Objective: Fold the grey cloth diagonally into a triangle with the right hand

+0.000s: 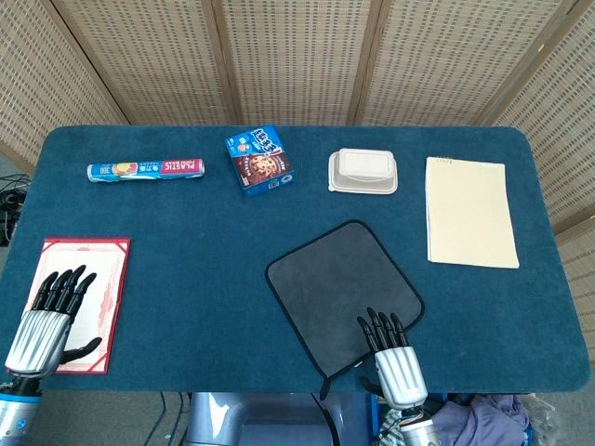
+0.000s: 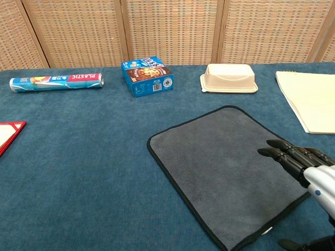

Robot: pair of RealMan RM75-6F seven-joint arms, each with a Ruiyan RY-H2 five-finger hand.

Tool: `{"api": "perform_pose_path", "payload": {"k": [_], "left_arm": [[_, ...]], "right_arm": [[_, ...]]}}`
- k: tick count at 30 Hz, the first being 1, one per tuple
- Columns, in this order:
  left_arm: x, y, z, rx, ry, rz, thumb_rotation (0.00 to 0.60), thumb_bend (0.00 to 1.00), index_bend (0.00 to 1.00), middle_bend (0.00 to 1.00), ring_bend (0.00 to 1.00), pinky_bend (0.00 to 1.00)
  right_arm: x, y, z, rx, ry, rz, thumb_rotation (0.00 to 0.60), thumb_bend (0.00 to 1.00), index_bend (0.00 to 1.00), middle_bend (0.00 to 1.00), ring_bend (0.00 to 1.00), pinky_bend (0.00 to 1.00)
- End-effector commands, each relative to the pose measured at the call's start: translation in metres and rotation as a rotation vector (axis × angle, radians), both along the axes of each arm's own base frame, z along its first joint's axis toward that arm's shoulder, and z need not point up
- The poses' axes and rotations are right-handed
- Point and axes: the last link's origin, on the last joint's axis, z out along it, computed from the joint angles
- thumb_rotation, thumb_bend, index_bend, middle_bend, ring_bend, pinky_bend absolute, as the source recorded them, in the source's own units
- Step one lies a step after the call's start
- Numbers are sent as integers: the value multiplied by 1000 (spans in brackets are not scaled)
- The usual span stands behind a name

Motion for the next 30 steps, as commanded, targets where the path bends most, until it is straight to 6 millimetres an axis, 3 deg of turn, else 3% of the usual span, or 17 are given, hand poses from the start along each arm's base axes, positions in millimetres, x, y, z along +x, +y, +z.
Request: {"api": "perform_pose_path", "payload": {"k": [1,30], "left_arm": [[0,0,0,-1,2,2,600,128,0,0,0,0],[-2,2,0,1,-2,8,600,128,0,0,0,0]], "right_arm": [[1,-1,-2,4,-8,-2,600,0,90,0,0,0],[6,4,-30,94,7,2,600,0,104,0,0,0]]}}
